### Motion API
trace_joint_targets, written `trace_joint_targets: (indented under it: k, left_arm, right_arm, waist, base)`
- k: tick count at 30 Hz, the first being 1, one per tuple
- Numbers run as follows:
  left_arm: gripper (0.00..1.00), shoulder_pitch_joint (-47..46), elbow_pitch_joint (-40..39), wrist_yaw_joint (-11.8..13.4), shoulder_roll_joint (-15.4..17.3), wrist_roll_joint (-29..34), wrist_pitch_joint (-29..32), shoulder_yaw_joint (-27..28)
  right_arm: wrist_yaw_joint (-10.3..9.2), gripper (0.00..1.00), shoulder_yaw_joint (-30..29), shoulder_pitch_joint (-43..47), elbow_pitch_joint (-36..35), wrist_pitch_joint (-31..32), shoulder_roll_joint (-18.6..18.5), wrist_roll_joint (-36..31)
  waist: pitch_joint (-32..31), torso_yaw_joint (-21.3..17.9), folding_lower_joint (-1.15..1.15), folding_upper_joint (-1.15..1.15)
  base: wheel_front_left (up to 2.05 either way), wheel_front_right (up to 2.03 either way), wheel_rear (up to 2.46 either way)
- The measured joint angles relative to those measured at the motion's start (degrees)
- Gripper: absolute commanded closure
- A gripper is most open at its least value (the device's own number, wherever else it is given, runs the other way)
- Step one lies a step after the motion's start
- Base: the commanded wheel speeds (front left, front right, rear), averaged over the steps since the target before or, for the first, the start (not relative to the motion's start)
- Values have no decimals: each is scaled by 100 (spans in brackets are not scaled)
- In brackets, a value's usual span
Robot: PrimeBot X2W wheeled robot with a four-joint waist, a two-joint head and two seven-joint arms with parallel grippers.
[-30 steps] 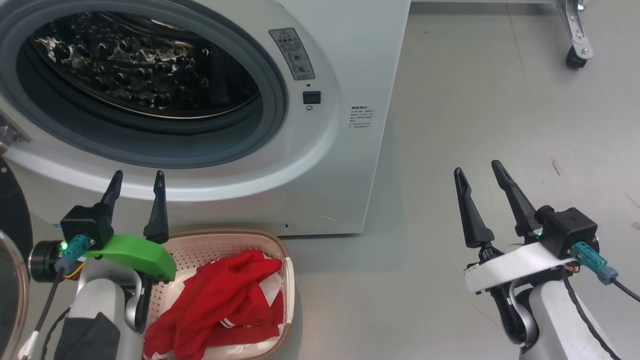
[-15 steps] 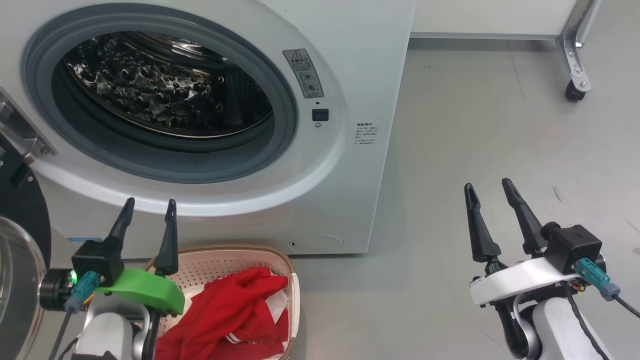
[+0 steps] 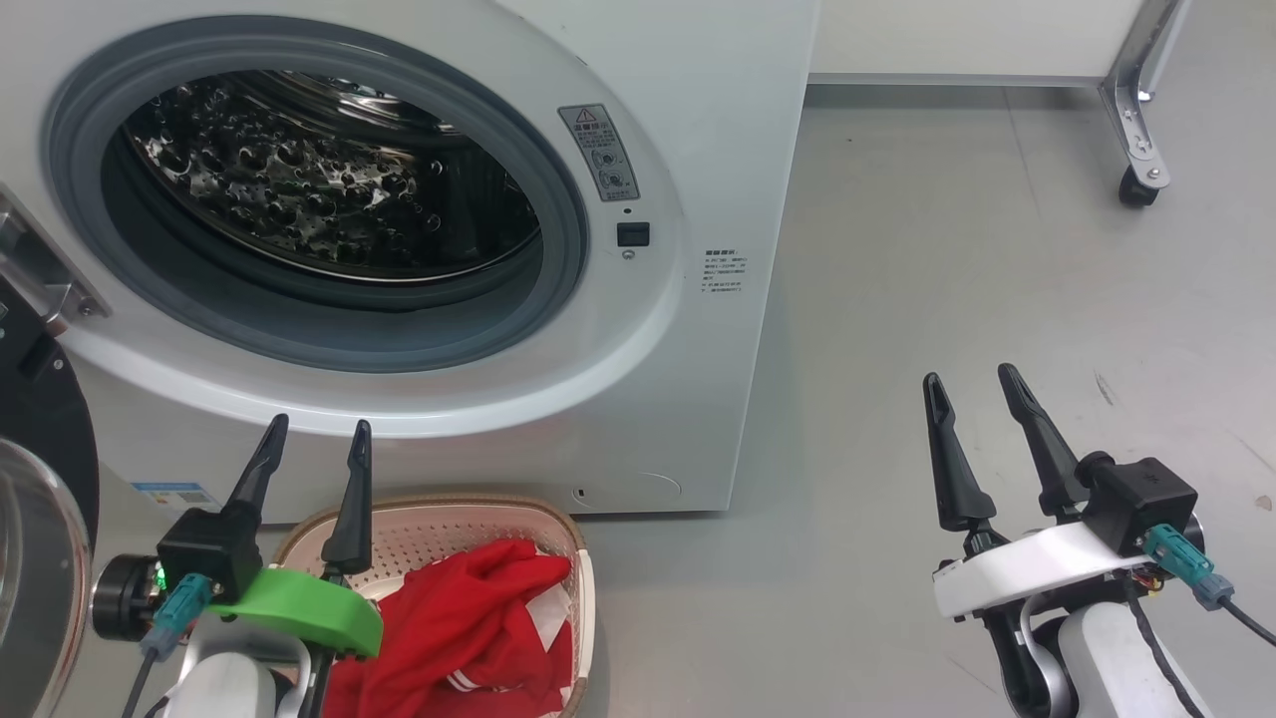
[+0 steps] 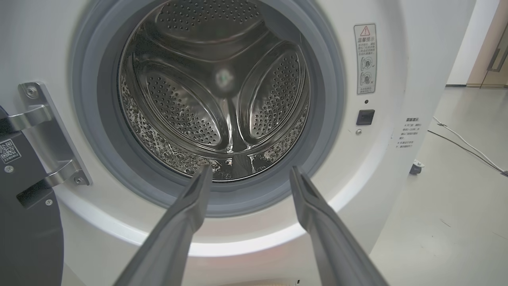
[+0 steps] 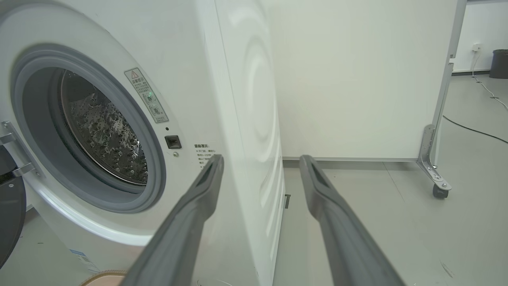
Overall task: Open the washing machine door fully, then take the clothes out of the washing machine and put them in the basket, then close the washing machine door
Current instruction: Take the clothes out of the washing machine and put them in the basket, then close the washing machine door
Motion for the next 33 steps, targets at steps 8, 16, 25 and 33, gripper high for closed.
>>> trace_joint_targets:
  k: [8, 16, 25, 33]
  left_arm:
    - [0, 121, -167, 26, 0, -81, 0, -88]
    - [0, 228, -290, 59, 0, -85, 0, -143]
    - [0, 279, -401, 140, 1, -85, 0, -227]
    - [0, 325, -482, 203, 2, -86, 0, -264]
  right_arm:
    - [0, 0, 1, 23, -5, 0, 11, -1]
    - [0, 0, 8, 66, -8, 0, 21, -2]
    - [0, 0, 20, 97, -8, 0, 23, -3]
    - [0, 0, 21, 98, -8, 0, 23, -4]
  waist:
    - [-11, -38, 0, 0]
    - [-34, -75, 0, 0]
    - [-44, -92, 0, 0]
    - [-62, -93, 0, 0]
  base:
    - [0, 0, 0]
    - [0, 0, 0]
    - [0, 0, 0]
    - [0, 0, 0]
